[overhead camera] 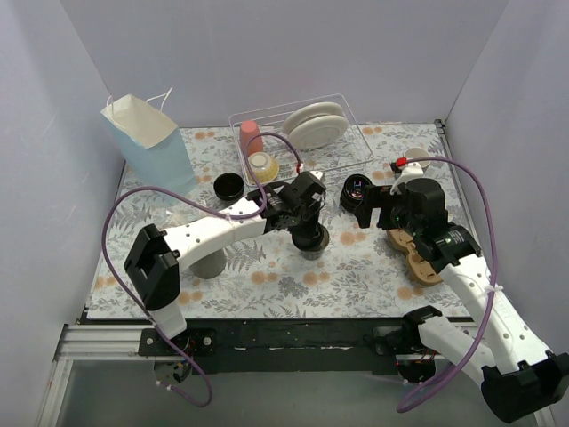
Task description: Pack the takeout coffee
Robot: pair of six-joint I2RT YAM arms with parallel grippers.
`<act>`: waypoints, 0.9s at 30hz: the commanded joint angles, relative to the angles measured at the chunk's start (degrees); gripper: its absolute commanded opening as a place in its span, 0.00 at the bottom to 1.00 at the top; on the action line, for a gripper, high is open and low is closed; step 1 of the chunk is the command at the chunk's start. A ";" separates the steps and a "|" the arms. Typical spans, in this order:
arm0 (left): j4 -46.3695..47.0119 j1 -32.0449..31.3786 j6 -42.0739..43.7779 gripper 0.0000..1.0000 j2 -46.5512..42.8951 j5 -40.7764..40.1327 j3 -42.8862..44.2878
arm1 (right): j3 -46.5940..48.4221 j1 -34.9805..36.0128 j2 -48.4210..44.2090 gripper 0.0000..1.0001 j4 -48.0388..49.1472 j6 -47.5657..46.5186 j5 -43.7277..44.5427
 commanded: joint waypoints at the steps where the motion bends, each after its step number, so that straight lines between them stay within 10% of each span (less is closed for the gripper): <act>1: -2.77 -0.30 -0.21 0.00 0.48 -1.90 3.39 | -0.86 0.15 -1.44 0.98 2.27 -0.06 -0.05; 27: -14.81 -3.46 0.06 0.00 10.59 -5.59 18.78 | -3.59 0.15 -3.81 0.98 1.83 -0.85 2.68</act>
